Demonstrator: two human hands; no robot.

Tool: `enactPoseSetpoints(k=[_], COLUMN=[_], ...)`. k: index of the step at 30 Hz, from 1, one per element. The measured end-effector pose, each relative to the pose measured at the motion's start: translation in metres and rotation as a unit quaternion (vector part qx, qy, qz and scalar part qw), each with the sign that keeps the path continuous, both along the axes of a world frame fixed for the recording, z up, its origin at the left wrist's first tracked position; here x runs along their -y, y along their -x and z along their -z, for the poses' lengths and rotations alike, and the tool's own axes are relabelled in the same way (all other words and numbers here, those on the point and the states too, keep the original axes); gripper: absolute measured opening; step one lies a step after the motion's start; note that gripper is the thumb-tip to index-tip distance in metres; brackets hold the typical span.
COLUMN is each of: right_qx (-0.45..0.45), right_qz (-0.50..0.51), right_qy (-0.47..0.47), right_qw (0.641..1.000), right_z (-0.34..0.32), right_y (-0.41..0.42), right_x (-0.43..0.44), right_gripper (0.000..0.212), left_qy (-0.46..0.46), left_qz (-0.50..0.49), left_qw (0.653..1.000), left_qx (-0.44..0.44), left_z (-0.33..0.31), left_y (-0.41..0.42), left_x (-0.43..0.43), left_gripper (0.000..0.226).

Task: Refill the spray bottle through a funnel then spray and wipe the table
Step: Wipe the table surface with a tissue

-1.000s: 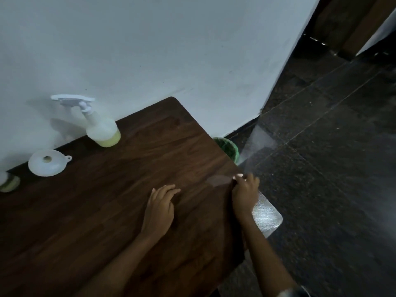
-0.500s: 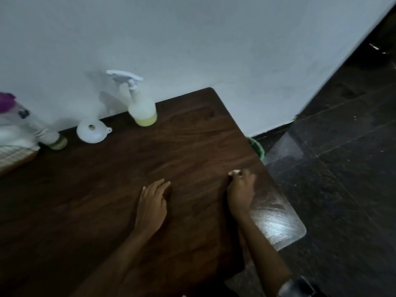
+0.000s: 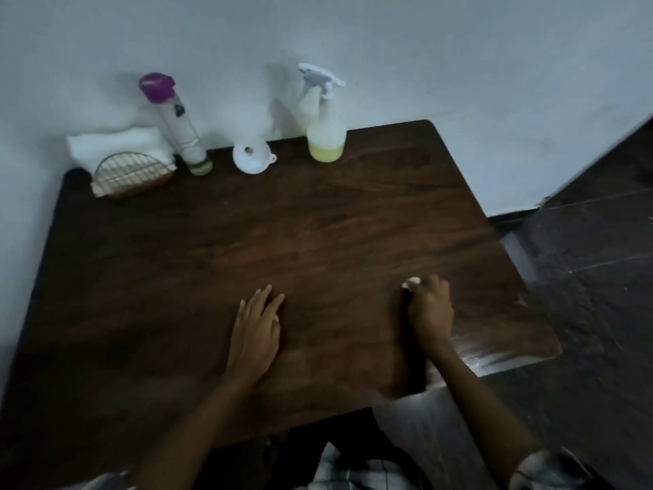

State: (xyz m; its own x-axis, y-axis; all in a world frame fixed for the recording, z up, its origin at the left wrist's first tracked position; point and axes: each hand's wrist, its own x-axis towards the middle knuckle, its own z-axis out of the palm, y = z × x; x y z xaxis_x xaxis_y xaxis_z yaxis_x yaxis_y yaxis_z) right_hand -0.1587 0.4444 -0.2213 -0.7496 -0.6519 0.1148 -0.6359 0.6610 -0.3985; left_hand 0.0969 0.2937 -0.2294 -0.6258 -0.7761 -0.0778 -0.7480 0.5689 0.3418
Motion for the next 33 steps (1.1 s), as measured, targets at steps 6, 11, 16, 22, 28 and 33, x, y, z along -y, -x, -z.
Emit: enactPoseSetpoints(k=[6, 11, 16, 22, 28, 33], right_qx=[0.091, 0.16, -0.042, 0.044, 0.145, 0.027], right_qz=[-0.137, -0.449, -0.161, -0.116, -0.516, -0.194], right_qy=[0.033, 0.007, 0.0, 0.026, -0.006, -0.005], right_qw=[0.986, 0.879, 0.986, 0.992, 0.844, 0.981], right_z=[0.008, 0.005, 0.012, 0.011, -0.001, -0.002], right_y=[-0.164, -0.23, -0.106, -0.204, -0.297, -0.156], right_x=[-0.004, -0.008, 0.026, 0.049, 0.02, 0.065], right_gripper=[0.024, 0.019, 0.013, 0.018, 0.039, 0.021], left_qy=[0.015, 0.025, 0.041, 0.051, 0.056, 0.054], left_qz=[-0.024, -0.046, -0.085, -0.11, -0.129, -0.15], left_qw=[1.0, 0.999, 0.995, 0.992, 0.99, 0.987], left_qx=[-0.003, 0.005, 0.02, 0.035, 0.033, 0.027], left_z=[0.005, 0.005, 0.009, 0.012, 0.013, 0.019], left_y=[-0.058, -0.096, -0.135, -0.155, -0.169, -0.188], left_x=[-0.019, -0.026, -0.028, -0.028, -0.015, -0.009], left_gripper=[0.054, 0.055, 0.053, 0.054, 0.055, 0.054])
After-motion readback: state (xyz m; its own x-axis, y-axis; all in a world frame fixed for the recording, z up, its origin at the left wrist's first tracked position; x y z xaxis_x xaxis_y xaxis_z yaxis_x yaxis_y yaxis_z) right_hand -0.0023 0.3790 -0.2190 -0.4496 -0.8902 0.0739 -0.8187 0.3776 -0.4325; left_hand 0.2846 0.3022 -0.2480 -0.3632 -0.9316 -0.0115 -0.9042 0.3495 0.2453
